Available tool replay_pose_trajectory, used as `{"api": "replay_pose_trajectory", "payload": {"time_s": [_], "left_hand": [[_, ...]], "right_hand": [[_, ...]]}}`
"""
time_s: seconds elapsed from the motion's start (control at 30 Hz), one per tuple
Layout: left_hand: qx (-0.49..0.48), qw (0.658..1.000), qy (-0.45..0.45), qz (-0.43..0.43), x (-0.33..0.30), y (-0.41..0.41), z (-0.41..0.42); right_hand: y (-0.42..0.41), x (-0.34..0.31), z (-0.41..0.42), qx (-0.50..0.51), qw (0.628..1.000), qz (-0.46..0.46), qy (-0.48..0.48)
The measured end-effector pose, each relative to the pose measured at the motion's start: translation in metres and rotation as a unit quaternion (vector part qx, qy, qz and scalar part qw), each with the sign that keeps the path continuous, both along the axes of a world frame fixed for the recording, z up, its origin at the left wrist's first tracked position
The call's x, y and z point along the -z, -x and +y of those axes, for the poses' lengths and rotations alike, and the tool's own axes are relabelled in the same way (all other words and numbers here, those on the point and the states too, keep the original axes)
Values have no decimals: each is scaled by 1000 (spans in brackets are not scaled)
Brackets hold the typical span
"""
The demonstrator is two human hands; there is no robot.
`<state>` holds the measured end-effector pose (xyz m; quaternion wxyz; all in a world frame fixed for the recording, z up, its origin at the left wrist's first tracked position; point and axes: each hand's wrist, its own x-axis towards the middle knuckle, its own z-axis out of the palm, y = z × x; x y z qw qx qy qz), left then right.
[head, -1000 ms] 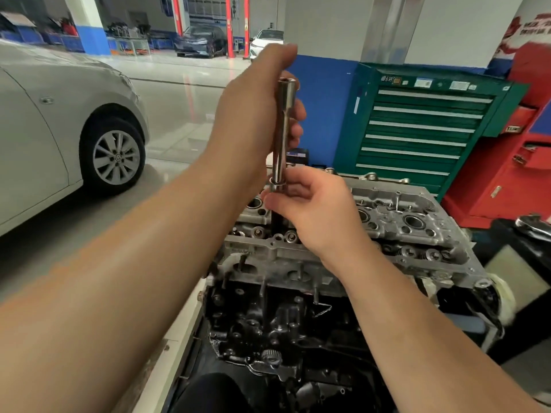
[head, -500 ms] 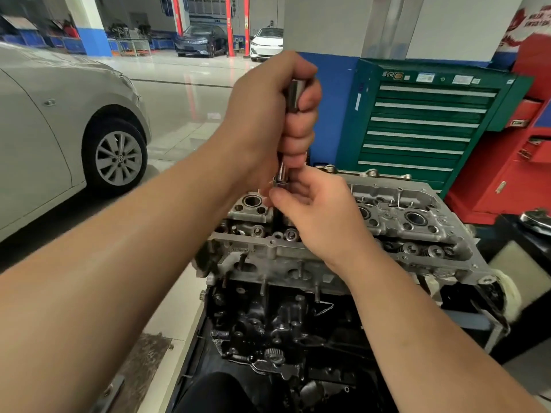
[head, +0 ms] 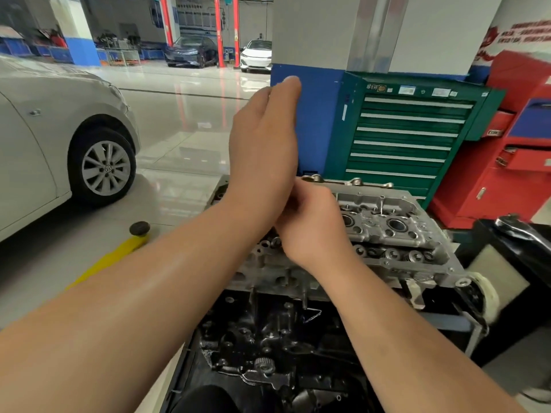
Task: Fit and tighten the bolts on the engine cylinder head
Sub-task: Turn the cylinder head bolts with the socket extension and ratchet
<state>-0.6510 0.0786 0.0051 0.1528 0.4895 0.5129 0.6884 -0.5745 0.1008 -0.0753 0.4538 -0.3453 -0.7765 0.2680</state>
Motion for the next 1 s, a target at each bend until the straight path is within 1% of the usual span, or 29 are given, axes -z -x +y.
{"api": "replay_pose_trajectory", "payload": {"time_s": [0.03,0.1,0.13,0.17,0.2,0.23,0.33,0.4,0.47,0.53,0.67,0.7,0.8,0.87,0.93,1.0], "left_hand": [[15,1000,0,-22,-4,-1,0],[32,999,14,-8,-8,6,3],[71,996,30,-45,-9,9,3],[113,986,56,-114,-11,12,1],[158,971,73,-164,-11,15,1],[196,961,77,-180,-10,20,2],[233,959,75,-145,-6,22,5],[247,958,69,-130,-5,21,3],[270,952,48,-137,-3,27,1],[258,954,35,-151,2,39,-2],[149,979,69,-123,20,60,-10],[136,983,75,-102,25,63,-13],[112,990,82,-3,36,68,-22],[109,990,91,10,42,68,-26],[99,989,112,16,50,65,-26],[75,985,147,53,61,64,-23]], "right_hand": [[0,1,0,7,1000,1,1],[1,1,0,15,1000,11,16],[3,1,1,13,999,18,26],[5,2,0,9,999,29,35],[7,4,-1,8,999,39,36],[8,5,-1,11,998,45,31],[8,7,-2,10,999,50,18],[7,8,-1,0,998,56,37],[7,8,-1,-12,996,62,60],[7,9,0,-15,996,61,65],[10,11,1,-18,997,52,60],[10,11,1,-21,997,52,61],[11,10,2,-25,996,47,69],[13,7,0,-30,996,50,69],[13,-2,-2,-34,993,90,61],[10,-19,-2,-34,986,158,45]]}}
